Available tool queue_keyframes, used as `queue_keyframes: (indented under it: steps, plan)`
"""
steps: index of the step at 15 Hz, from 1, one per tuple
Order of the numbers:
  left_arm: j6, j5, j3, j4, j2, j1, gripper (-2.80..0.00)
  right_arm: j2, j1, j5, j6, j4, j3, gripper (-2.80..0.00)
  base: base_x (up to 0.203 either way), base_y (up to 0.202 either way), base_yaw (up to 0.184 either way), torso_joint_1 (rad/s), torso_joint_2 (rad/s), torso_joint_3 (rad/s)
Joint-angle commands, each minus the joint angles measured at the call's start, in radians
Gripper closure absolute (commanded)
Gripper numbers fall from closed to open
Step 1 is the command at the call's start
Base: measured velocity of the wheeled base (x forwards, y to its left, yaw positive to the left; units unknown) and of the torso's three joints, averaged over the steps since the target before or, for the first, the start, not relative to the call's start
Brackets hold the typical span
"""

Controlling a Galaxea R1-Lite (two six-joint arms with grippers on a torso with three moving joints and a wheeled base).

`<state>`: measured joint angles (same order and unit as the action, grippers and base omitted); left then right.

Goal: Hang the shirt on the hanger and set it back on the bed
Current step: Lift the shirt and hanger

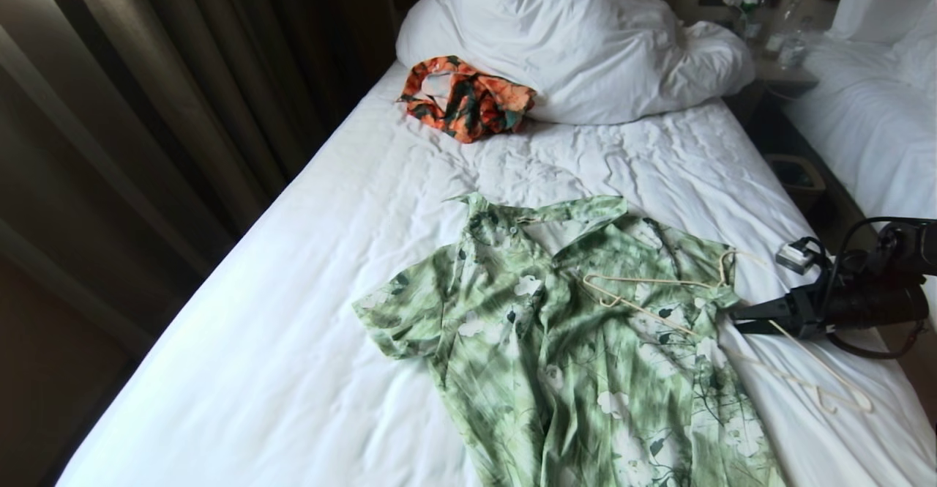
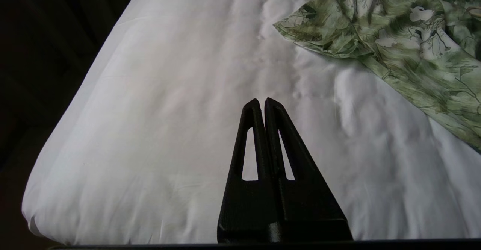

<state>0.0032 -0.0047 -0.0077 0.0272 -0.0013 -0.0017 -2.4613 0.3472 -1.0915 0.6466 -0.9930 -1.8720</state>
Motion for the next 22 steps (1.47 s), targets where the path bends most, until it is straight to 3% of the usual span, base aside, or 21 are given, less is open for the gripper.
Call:
queue_keyframes:
  steps: [1,12,17,20,22]
  plan:
    - [0.0,0.0,0.0,0.0,0.0,0.0,0.0,0.007,-0.001,-0.005,0.004,-0.006,0.005,0.0,0.0,0.0,0.0,0.0,0.0,0.0]
    - [0.0,0.0,0.0,0.0,0.0,0.0,0.0,0.062,-0.004,-0.005,0.002,-0.01,0.011,0.0,0.0,0.0,0.0,0.0,0.0,0.0]
    - [0.0,0.0,0.0,0.0,0.0,0.0,0.0,0.192,-0.004,-0.004,0.009,-0.049,0.025,0.0,0.0,0.0,0.0,0.0,0.0,0.0]
    - [0.0,0.0,0.0,0.0,0.0,0.0,0.0,0.295,-0.004,-0.004,0.068,-0.1,0.025,0.0,0.0,0.0,0.0,0.0,0.0,0.0]
    - [0.0,0.0,0.0,0.0,0.0,0.0,0.0,0.363,-0.004,-0.004,0.179,-0.175,0.03,0.0,0.0,0.0,0.0,0.0,0.0,0.0]
